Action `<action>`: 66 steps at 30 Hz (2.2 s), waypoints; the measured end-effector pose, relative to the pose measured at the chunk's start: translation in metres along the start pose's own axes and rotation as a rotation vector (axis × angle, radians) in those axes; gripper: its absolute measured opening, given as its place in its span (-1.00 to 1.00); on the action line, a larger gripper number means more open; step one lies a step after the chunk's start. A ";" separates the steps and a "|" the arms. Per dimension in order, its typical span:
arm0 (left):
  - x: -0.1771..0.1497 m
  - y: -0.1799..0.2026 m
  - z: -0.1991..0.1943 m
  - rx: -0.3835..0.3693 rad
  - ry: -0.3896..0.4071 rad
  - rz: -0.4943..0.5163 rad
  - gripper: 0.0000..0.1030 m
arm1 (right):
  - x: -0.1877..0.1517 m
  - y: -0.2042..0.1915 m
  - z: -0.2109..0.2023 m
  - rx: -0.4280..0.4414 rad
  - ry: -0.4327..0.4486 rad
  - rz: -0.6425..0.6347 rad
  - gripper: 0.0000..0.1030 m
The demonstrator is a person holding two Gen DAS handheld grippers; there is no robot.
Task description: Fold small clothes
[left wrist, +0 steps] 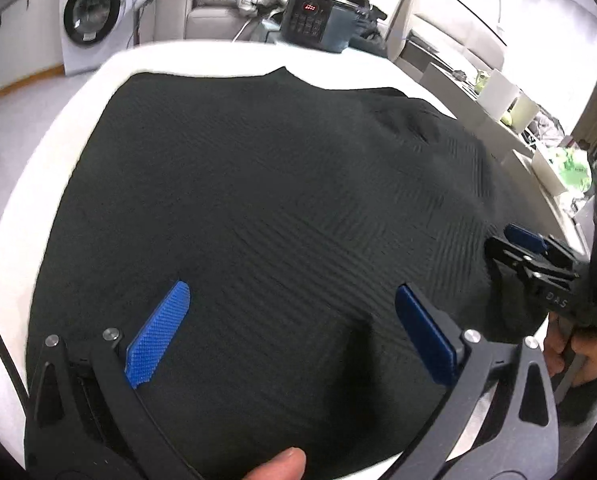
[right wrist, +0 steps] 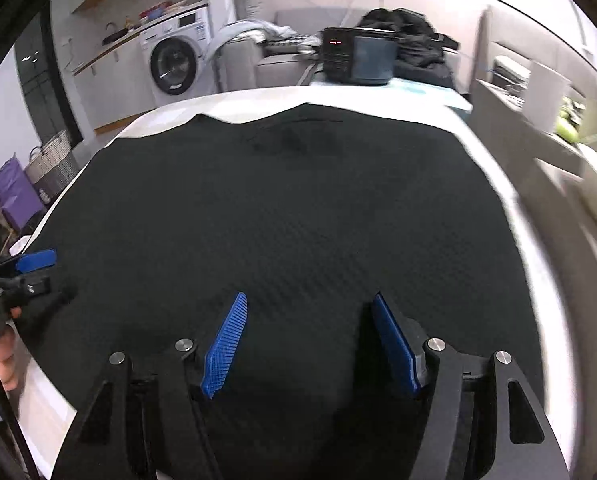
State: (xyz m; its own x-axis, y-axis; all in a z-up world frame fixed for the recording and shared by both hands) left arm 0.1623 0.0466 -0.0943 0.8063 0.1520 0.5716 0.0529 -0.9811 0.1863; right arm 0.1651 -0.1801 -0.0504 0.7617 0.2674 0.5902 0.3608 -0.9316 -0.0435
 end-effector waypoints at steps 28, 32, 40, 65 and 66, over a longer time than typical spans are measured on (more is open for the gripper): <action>0.029 0.008 0.028 0.082 -0.044 0.089 0.98 | 0.029 0.001 0.029 0.017 -0.034 -0.043 0.50; 0.026 0.006 0.028 0.082 -0.048 0.121 0.98 | 0.029 0.031 0.020 -0.020 -0.030 -0.001 0.52; 0.022 0.004 0.026 0.074 -0.034 0.126 0.98 | 0.017 0.105 0.000 -0.227 -0.013 0.127 0.57; -0.036 0.015 -0.020 0.014 -0.020 0.171 0.98 | -0.065 0.049 -0.057 -0.203 -0.013 -0.097 0.60; -0.039 0.007 -0.024 0.026 -0.014 0.148 0.98 | -0.071 0.056 -0.062 -0.215 -0.008 -0.092 0.62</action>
State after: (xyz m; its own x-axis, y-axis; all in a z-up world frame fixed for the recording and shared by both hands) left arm 0.1170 0.0368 -0.0957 0.8144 0.0036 0.5803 -0.0527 -0.9954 0.0800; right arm 0.0983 -0.2660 -0.0447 0.7356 0.3551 0.5769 0.3069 -0.9339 0.1837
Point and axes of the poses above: each gripper's, at about its wrist camera, not at the fingertips, and z roughly the way its jaws point, y to its right, x to its top, the point moved 4 cm from there along z, roughly the way its jaws point, and after that the axes turned 4 degrees about x, right-handed, at the moved point
